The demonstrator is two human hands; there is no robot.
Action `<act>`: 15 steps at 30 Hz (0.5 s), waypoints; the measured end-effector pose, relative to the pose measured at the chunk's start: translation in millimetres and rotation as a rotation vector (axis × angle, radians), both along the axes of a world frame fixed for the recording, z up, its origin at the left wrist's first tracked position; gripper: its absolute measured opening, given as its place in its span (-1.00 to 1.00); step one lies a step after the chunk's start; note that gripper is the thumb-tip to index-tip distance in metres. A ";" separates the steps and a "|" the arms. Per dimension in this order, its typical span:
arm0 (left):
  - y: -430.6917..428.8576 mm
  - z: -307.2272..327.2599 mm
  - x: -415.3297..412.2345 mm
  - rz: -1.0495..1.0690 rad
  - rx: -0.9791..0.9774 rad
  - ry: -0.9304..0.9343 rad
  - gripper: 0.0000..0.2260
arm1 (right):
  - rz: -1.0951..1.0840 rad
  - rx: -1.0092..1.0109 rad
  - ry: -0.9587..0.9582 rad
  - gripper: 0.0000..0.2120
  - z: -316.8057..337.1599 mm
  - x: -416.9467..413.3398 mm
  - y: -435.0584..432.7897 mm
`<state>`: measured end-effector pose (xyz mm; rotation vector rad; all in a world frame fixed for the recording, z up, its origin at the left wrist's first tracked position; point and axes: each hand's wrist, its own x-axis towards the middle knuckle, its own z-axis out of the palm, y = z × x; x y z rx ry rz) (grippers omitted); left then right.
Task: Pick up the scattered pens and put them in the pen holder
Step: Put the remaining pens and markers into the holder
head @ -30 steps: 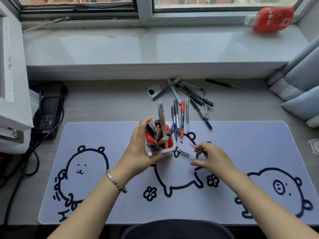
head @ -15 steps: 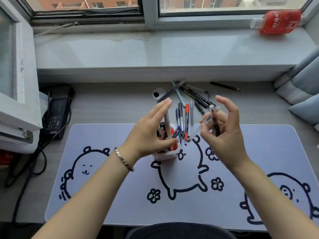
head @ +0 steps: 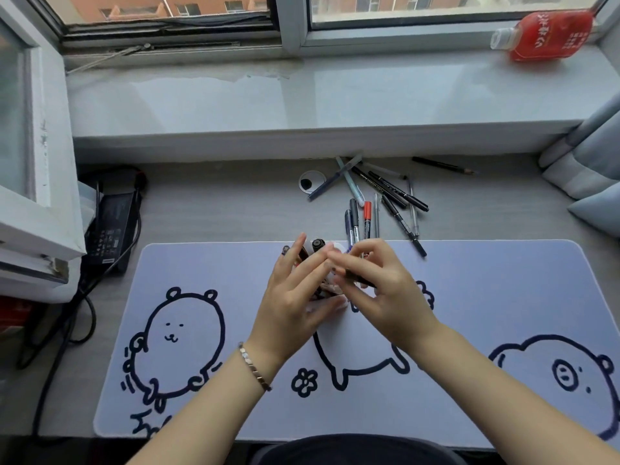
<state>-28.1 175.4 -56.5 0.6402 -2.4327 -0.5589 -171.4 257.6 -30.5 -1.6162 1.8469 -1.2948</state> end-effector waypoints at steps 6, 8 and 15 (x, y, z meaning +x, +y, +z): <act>5.8 -3.0 -5.9 -0.015 0.048 0.095 -0.68 | 0.006 0.283 -0.009 -0.55 -5.6 -4.5 26.2; 5.0 -1.4 -7.3 0.015 -0.014 0.108 -0.71 | -0.106 0.227 -0.185 -0.70 -1.7 -9.4 28.7; -0.9 9.2 -12.4 0.066 0.021 0.128 -0.54 | -0.298 -0.160 -0.665 -0.79 34.6 -22.4 14.1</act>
